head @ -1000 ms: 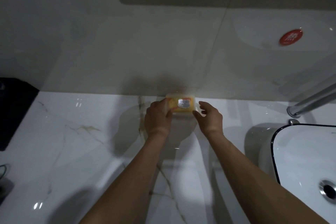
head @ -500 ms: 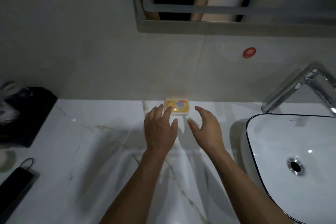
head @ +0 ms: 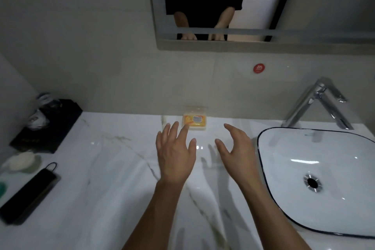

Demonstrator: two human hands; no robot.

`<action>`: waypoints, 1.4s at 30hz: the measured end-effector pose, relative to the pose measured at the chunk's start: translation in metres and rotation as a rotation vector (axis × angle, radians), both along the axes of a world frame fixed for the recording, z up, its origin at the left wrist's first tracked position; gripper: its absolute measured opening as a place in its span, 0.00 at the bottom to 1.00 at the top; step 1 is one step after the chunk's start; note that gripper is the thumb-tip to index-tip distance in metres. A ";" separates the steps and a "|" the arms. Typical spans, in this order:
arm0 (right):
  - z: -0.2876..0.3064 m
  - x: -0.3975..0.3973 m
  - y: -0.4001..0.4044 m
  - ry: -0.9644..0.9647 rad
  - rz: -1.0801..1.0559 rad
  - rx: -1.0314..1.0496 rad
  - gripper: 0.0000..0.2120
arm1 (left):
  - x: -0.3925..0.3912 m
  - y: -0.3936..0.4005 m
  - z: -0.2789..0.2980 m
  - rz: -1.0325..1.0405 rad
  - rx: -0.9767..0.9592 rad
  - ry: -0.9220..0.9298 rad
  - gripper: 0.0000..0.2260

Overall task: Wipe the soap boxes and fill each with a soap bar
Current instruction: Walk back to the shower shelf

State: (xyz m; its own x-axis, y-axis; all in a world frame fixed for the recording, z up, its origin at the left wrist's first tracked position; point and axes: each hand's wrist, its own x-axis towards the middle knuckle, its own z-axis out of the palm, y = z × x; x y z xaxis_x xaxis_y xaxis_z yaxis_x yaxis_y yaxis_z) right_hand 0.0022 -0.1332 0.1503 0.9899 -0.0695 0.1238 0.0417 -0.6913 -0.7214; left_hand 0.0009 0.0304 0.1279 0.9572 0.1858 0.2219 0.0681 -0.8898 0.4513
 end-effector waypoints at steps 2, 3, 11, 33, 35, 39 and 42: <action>0.006 -0.011 -0.021 -0.027 -0.018 -0.005 0.24 | -0.010 -0.021 0.006 -0.003 0.000 -0.018 0.22; 0.009 -0.018 -0.035 -0.034 -0.032 -0.002 0.24 | -0.015 -0.035 0.009 -0.011 -0.004 -0.030 0.21; 0.014 -0.077 -0.145 -0.057 -0.214 0.017 0.23 | -0.048 -0.153 0.021 -0.192 -0.053 -0.009 0.21; 0.017 -0.263 -0.240 -0.042 -1.014 -0.013 0.24 | -0.133 -0.320 0.034 -1.062 -0.073 -0.040 0.21; 0.017 -0.280 -0.240 -0.034 -1.071 -0.022 0.23 | -0.146 -0.330 0.032 -1.123 -0.071 -0.022 0.22; 0.014 -0.312 -0.249 -0.026 -1.179 -0.056 0.23 | -0.172 -0.354 0.029 -1.221 -0.096 -0.011 0.22; 0.013 -0.334 -0.263 -0.014 -1.232 -0.054 0.24 | -0.192 -0.376 0.027 -1.281 -0.115 -0.026 0.21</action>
